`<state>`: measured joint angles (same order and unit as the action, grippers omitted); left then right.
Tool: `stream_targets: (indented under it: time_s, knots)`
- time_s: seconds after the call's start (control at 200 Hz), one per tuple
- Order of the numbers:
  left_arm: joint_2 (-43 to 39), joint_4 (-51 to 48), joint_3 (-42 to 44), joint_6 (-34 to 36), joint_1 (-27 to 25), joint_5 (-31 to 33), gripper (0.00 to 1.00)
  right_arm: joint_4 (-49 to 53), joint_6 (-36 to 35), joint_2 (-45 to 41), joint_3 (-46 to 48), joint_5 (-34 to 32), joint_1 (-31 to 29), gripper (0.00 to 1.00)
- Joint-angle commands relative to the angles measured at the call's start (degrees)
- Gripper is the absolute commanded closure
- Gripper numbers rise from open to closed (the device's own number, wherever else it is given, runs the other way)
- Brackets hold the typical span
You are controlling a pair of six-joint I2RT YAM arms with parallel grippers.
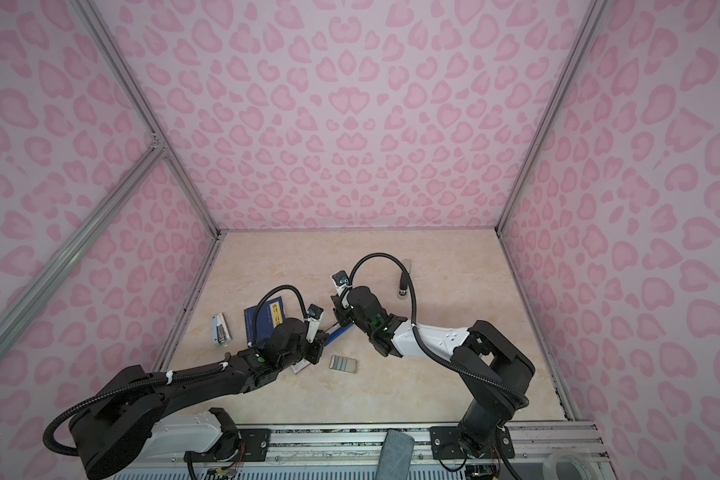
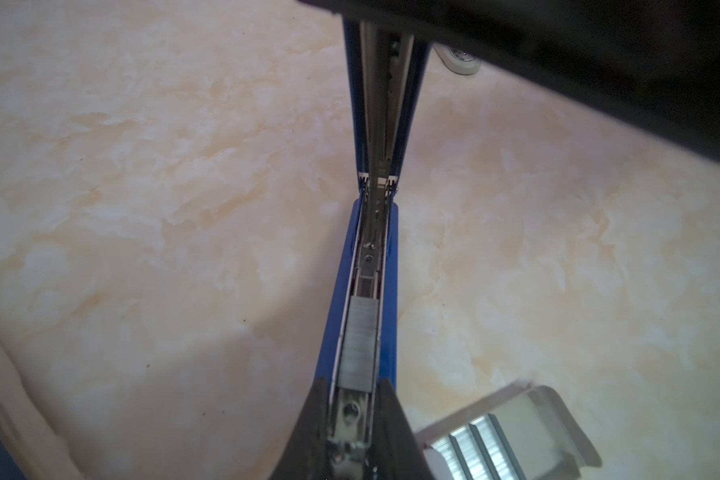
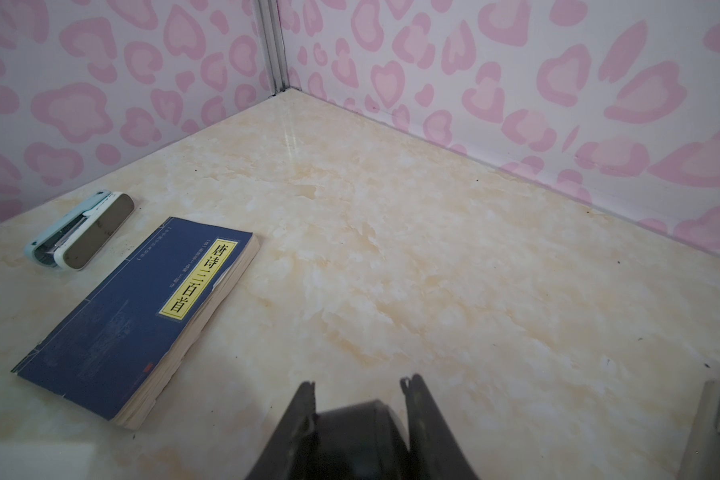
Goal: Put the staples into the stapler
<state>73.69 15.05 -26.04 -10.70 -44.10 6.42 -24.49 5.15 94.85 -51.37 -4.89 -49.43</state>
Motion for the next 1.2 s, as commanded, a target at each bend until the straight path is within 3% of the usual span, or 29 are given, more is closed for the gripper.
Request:
stream_targets:
  time_s: [0.0, 1.195]
  knots:
    - [-0.3, 5.2, -1.1, -1.3, 0.2, 1.0, 0.93, 4.3, 5.2, 0.2, 0.7, 3.3, -1.0, 0.68]
    - [-1.7, 3.6, -3.0, -0.9, 0.2, 0.8, 0.93, 3.7, -1.0, 0.5, 1.5, -3.5, -6.3, 0.66]
